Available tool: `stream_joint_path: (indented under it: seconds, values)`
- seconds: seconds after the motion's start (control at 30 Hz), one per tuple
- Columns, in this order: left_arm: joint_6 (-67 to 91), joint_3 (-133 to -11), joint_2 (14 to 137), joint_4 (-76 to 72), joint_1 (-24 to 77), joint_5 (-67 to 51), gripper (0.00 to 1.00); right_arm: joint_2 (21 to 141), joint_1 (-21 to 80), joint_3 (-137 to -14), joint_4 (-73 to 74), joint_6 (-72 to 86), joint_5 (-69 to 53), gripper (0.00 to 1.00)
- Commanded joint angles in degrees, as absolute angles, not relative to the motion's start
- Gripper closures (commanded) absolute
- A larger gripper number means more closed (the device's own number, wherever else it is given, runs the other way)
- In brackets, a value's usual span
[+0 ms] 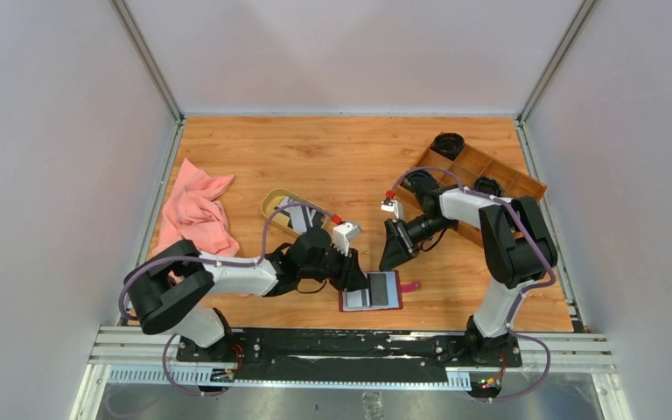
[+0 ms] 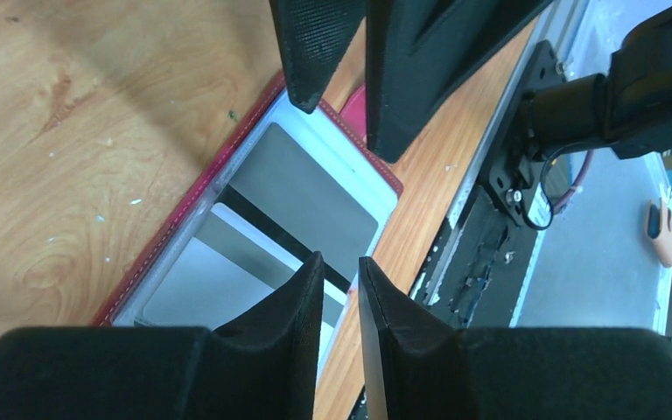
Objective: Put the credit cards into the card holder
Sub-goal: Turn over the card slot in the card holder.
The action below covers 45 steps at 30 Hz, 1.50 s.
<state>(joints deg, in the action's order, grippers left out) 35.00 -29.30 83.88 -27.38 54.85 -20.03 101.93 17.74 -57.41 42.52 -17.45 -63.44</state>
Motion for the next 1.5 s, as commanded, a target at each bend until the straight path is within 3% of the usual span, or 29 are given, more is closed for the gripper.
stream_joint_path:
  seconds: [0.0, 0.5, 0.9, 1.47]
  values:
    - [33.55, -31.44, 88.19, -29.86, 55.63, -21.32, 0.75, 101.78, 17.06, -54.64, 39.52, -10.63, -62.99, 0.41]
    - [32.52, -29.07, 93.83, -30.64, 55.68, -17.83, 0.77, 98.51, 16.92, -49.50, 36.07, -3.92, -55.40, 0.39]
    - [32.75, -26.32, 94.36, -30.74, 55.72, -16.41, 0.78, 103.24, 16.90, -49.39, 35.77, -2.56, -54.51, 0.38]
    - [34.47, -24.48, 98.43, -36.46, 54.84, -18.49, 0.79, 107.76, 17.78, -52.66, 38.60, -4.56, -63.29, 0.40]
